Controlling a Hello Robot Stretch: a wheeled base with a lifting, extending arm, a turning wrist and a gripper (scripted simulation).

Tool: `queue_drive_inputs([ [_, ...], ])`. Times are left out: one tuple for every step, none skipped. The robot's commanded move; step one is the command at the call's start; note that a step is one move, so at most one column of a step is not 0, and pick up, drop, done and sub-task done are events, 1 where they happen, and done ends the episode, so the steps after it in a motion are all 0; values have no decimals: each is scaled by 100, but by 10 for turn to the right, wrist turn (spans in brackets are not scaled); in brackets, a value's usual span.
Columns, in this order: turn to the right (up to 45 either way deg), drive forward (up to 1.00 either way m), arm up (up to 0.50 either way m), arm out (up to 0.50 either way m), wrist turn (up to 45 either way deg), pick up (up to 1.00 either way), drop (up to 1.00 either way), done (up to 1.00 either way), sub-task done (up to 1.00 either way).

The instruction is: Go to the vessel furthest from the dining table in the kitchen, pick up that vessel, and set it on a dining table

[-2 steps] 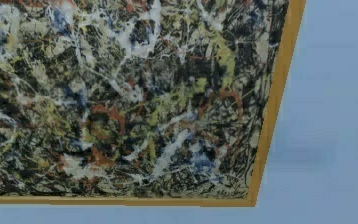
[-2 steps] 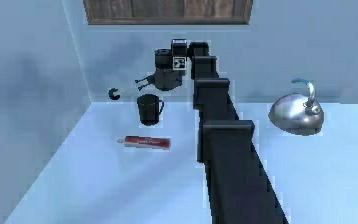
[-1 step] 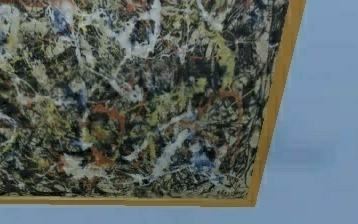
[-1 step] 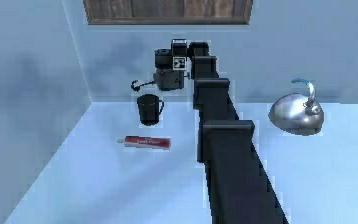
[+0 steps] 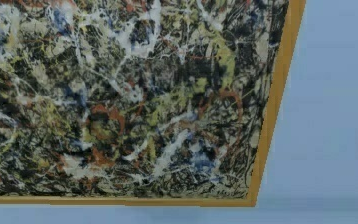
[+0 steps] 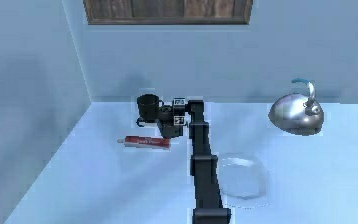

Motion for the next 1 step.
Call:
queue_drive_inputs([
  [0, 0, 0, 0, 0, 100, 0, 0, 0],
])
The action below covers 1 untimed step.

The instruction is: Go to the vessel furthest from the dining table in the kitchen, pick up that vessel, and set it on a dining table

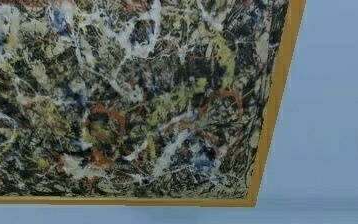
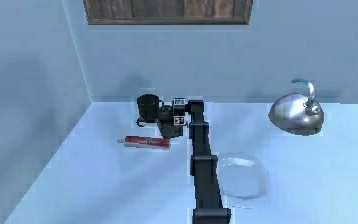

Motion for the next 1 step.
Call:
queue_drive_inputs([
  [0, 0, 10, 0, 0, 0, 0, 0, 0],
])
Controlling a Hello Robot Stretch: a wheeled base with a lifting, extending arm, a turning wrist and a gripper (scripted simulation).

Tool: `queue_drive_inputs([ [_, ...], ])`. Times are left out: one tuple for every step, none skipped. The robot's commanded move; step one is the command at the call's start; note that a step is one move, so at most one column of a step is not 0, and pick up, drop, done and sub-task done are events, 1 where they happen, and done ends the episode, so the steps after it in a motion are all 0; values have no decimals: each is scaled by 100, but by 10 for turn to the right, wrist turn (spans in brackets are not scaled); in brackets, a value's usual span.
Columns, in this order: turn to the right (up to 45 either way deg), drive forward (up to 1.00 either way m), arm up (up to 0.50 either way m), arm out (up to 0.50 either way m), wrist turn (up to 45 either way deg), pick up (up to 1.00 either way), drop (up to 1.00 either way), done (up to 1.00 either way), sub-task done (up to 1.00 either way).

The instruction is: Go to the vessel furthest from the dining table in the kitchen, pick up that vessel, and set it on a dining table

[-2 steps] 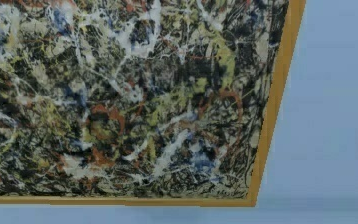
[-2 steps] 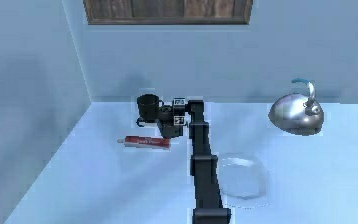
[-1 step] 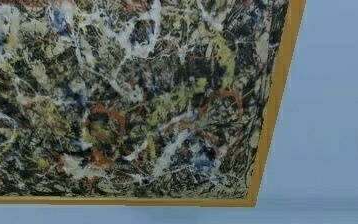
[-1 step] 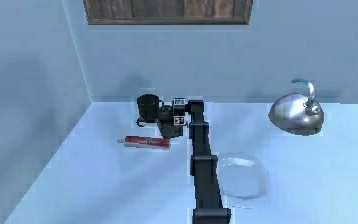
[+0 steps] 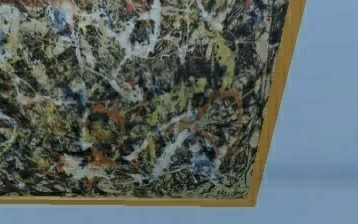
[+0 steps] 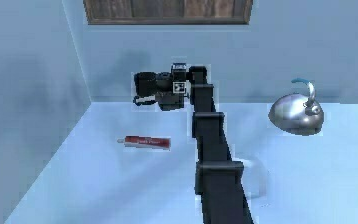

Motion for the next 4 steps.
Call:
queue_drive_inputs([
  [0, 0, 6, 0, 0, 0, 0, 0, 0],
  [0, 0, 0, 0, -450, 0, 0, 0, 0],
  [0, 0, 0, 0, -450, 0, 0, 0, 0],
  [0, 0, 0, 0, -180, 0, 0, 0, 0],
])
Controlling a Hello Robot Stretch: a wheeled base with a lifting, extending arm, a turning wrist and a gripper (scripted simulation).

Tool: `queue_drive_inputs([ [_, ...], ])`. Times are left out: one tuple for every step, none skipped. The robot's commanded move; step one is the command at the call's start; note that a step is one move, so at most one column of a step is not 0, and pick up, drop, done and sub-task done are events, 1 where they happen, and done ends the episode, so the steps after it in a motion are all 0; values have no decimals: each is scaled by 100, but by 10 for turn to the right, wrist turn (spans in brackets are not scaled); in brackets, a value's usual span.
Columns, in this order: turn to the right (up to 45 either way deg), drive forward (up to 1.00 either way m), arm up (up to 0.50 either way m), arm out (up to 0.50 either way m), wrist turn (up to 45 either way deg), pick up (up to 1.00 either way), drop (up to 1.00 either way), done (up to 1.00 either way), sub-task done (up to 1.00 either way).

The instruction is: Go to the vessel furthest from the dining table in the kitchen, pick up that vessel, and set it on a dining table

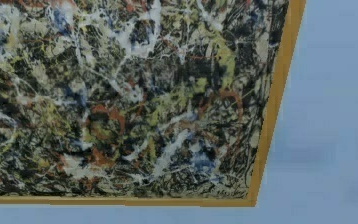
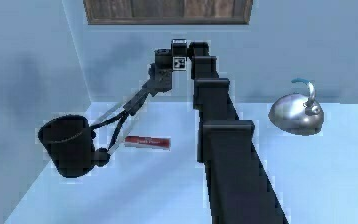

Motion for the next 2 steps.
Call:
queue_drive_inputs([
  [0, 0, 0, -36, 0, 0, 0, 0, 0],
  [-450, 0, 0, 0, 0, 0, 0, 0, 0],
])
